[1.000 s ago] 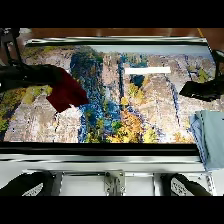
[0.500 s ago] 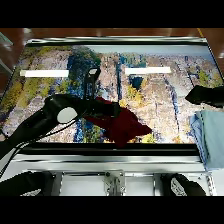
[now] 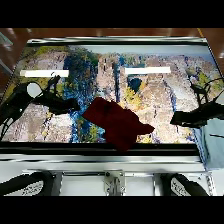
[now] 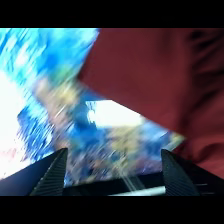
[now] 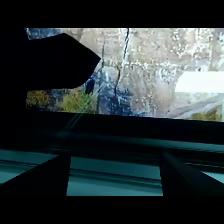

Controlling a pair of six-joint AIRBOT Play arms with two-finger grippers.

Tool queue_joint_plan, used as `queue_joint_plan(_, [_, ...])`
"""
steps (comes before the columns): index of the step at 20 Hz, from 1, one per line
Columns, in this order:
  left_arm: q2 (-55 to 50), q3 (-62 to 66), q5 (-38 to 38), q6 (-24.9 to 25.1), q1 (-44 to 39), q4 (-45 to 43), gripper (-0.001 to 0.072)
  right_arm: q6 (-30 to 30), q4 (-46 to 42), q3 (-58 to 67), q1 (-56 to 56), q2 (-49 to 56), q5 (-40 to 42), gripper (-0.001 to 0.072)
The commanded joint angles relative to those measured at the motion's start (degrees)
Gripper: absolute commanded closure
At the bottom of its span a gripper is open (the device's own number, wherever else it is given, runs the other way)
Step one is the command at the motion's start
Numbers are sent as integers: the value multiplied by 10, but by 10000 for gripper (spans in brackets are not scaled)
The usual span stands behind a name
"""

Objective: Fold the shirts.

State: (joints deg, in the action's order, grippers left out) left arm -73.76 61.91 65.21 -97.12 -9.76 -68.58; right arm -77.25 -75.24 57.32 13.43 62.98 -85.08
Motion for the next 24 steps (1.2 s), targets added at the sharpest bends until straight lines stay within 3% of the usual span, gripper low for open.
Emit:
queue_joint_plan(1, [-6,-104,-33,41,76,96,11,15,75,-33,0,60,15,57])
queue_joint_plan(7, [-80,-147,-198,54,32,227,12,15,115,-33,0,139,30,57])
queue_joint_plan(10, [-112,-147,-245,82,14,298,13,15,115,-33,0,142,30,56])
queue_joint_plan(14, [-143,-147,-287,80,1,350,22,10,122,-33,0,142,30,57])
queue_joint_plan(15, [-148,-147,-295,80,-2,352,154,10,122,-33,0,142,30,57])
queue_joint_plan(17, [-154,-147,-310,80,-8,352,327,4,122,-33,-1,143,33,56])
queue_joint_plan(19, [-154,-147,-315,80,-9,353,598,-12,125,-39,-1,155,53,55])
queue_joint_plan(21, [-151,-139,-303,109,-9,352,671,-18,141,-52,-1,174,83,54])
queue_joint_plan(24, [-137,-121,-281,157,-9,351,671,-13,205,-58,-1,219,114,46])
